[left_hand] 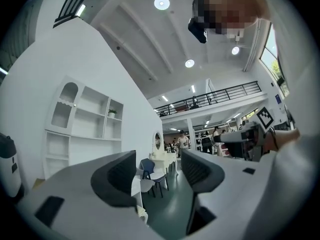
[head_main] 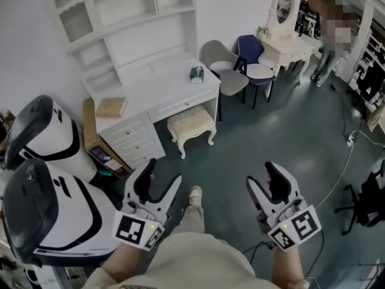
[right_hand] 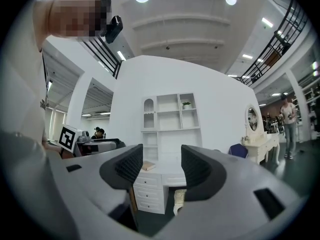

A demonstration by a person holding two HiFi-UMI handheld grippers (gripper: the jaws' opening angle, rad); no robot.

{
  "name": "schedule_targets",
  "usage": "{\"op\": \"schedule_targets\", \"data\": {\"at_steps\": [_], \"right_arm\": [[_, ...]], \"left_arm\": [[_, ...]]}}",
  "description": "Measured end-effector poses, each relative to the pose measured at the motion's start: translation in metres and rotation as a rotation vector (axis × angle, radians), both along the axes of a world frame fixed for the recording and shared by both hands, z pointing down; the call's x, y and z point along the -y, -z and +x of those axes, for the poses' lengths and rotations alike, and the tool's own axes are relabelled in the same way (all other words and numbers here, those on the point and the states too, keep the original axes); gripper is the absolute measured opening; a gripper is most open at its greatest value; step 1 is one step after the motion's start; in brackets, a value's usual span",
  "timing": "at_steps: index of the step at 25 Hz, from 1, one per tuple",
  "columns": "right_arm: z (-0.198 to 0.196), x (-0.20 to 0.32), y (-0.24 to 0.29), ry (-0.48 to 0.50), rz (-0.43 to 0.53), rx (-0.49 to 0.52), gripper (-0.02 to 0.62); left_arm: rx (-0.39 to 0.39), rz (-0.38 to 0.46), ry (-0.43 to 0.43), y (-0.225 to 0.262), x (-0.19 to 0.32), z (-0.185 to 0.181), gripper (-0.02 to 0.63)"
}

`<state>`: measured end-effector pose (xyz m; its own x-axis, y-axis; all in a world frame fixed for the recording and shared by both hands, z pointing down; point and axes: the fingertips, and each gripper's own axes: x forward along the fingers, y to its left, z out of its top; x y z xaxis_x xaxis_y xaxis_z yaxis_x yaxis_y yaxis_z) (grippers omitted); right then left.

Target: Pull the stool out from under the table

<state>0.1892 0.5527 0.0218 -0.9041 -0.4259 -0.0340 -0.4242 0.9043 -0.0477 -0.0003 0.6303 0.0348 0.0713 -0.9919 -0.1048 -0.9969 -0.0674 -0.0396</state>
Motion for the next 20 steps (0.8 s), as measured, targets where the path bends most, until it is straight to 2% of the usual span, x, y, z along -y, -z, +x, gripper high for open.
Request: {"op": "schedule_targets", "data": {"at_steps": [5, 13, 20], "right_arm": [[-0.021, 0.028, -0.008, 0.001, -0.017, -0.026, 0.257], [-0.065, 0.109, -0.021, -0.001, -0.048, -0.085, 0.262], [-0.124, 0.187, -0.031, 0.021, -0.084, -0.137, 0.265]], "left_arm": [[-0.008, -0.026, 0.005, -0.011, 0.032, -0.013, 0.284], [-0.040, -0.069, 0.061, -0.025, 0.104, -0.075, 0.284], [-0.071, -0.110, 0.056, -0.039, 0.185, -0.128, 0.284]]}}
